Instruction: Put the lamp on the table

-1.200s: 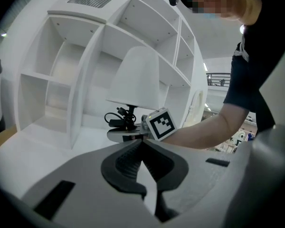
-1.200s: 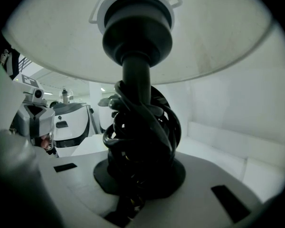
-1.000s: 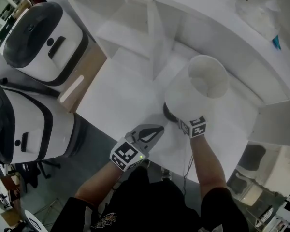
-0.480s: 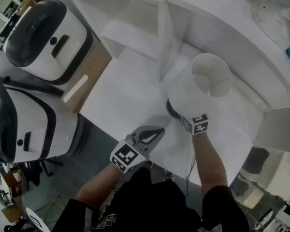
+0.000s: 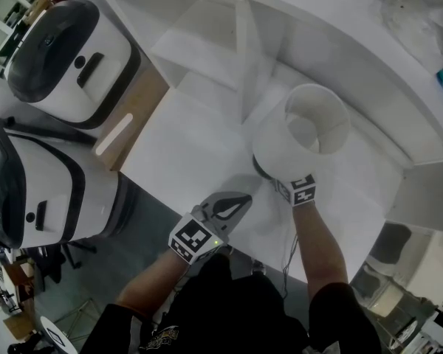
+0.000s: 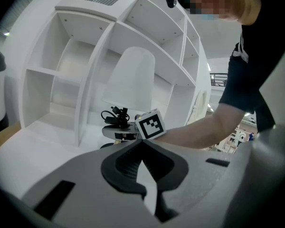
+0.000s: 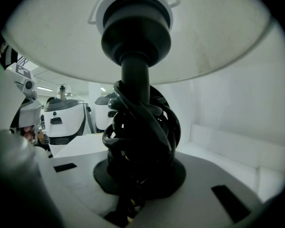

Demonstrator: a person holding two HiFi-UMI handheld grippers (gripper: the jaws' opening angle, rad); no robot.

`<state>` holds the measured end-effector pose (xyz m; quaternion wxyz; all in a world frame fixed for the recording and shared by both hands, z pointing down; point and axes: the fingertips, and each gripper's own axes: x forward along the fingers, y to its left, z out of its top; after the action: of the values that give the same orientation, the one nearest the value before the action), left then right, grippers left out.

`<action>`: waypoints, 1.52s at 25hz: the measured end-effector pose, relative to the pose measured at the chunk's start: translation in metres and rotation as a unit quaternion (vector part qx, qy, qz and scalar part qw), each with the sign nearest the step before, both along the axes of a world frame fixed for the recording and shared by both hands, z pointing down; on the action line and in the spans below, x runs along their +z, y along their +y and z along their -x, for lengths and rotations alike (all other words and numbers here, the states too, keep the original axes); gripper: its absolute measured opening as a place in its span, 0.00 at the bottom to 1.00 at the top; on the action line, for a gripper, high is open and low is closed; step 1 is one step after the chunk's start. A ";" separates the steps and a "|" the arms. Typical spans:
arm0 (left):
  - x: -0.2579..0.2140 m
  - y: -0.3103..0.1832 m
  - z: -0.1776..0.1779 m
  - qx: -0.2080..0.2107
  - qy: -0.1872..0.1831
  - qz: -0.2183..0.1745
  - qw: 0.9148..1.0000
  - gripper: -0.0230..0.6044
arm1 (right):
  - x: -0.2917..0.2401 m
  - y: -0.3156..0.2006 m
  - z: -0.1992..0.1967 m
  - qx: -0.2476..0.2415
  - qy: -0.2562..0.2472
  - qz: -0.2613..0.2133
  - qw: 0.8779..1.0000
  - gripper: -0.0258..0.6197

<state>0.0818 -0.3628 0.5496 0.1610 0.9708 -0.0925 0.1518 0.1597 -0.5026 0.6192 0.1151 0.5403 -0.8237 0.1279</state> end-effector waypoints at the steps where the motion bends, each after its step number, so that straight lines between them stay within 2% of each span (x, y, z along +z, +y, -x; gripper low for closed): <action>1: 0.000 0.001 0.001 0.000 -0.001 0.000 1.000 0.04 | 0.000 0.001 0.001 -0.001 0.001 -0.002 1.000 0.12; 13: 0.001 0.010 0.009 -0.006 -0.010 0.003 1.000 0.04 | -0.001 0.005 0.003 0.001 0.005 -0.024 1.000 0.12; 18: 0.003 0.017 0.010 -0.006 -0.015 0.003 1.000 0.04 | 0.006 0.007 0.002 0.002 0.000 -0.018 1.000 0.12; 21: 0.001 0.021 0.009 -0.007 -0.013 0.004 1.000 0.04 | 0.004 0.011 -0.002 0.012 -0.001 -0.018 1.000 0.19; 29: 0.001 0.036 0.011 -0.015 -0.015 0.007 1.000 0.04 | 0.006 0.039 -0.009 0.016 0.005 -0.010 1.000 0.24; 38: -0.017 0.069 0.007 -0.032 -0.006 0.000 0.999 0.04 | -0.001 0.093 -0.030 0.038 -0.011 0.011 0.999 0.24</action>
<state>0.0749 -0.2939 0.5327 0.1658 0.9664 -0.1245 0.1520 0.1900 -0.4097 0.6178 0.1067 0.5686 -0.8023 0.1472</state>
